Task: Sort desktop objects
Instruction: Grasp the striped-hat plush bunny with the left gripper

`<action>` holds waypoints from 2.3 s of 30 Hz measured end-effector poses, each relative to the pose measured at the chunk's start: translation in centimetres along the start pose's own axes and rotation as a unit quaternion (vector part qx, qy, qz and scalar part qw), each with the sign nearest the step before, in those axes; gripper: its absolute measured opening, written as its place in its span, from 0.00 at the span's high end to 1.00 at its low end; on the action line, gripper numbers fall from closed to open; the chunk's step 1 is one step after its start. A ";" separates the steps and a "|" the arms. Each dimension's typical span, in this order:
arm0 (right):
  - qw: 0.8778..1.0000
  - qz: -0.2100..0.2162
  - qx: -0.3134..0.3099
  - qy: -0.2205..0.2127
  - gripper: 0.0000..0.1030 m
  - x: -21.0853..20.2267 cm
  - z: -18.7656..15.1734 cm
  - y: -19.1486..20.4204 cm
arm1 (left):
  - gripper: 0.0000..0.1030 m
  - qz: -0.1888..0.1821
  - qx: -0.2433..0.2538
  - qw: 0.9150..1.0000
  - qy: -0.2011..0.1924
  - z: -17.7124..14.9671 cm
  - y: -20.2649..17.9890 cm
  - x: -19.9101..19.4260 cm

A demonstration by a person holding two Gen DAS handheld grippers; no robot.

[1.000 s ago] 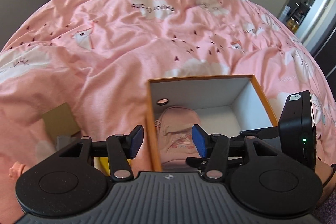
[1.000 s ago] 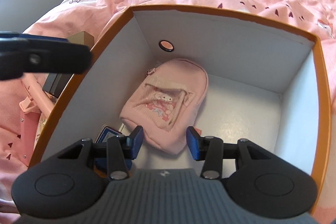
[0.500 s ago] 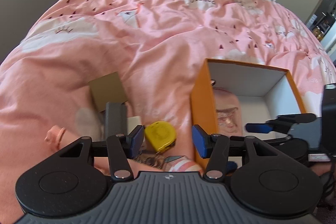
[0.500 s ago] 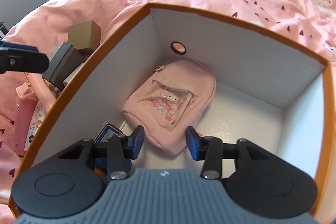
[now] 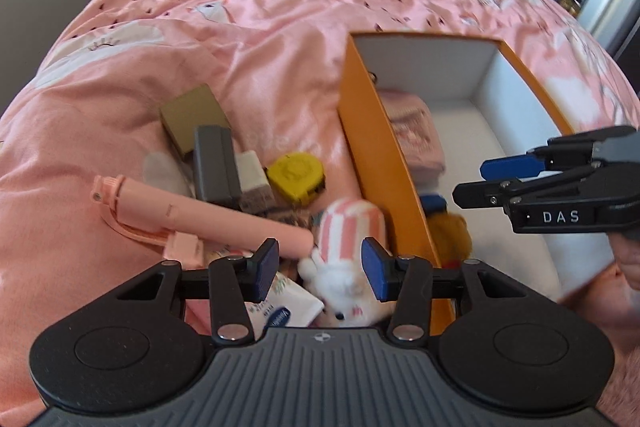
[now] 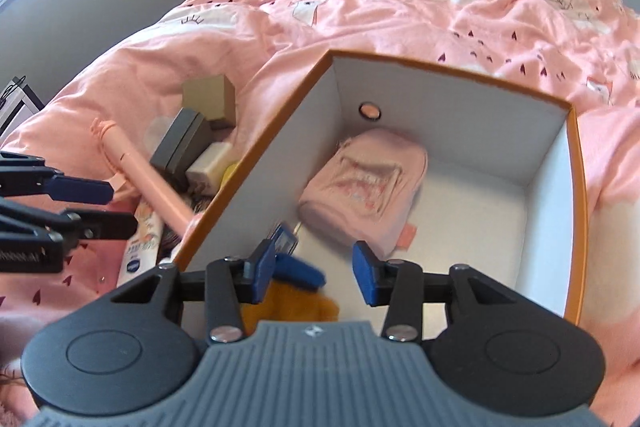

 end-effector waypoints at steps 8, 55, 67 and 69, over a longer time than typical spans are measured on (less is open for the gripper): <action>0.999 0.001 0.032 0.026 0.56 0.4 -3.6 0.9 | 0.47 -0.011 0.044 0.999 0.027 -1.8 -1.4 3.2; 0.991 -0.015 0.122 -0.053 0.45 -0.5 -6.0 0.3 | 0.89 -0.048 -0.143 0.987 0.046 -2.1 0.6 3.5; 0.993 -0.011 0.104 -0.057 0.45 -0.7 -5.4 1.1 | 0.90 -0.027 -0.128 0.991 -0.008 -1.4 0.3 -0.1; 0.993 -0.005 0.100 -0.060 0.45 -0.7 -5.1 1.3 | 0.90 -0.024 -0.130 0.991 -0.020 -1.2 0.6 -1.1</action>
Point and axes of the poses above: each gripper's, at about its wrist camera, not at the fingertips, and x roughly the way its jaws point, y to its left, z to its top, the point moved 6 cm from there along x, roughly the way its jaws point, and after that the axes turned 5 degrees about x, right-handed, at the moved point
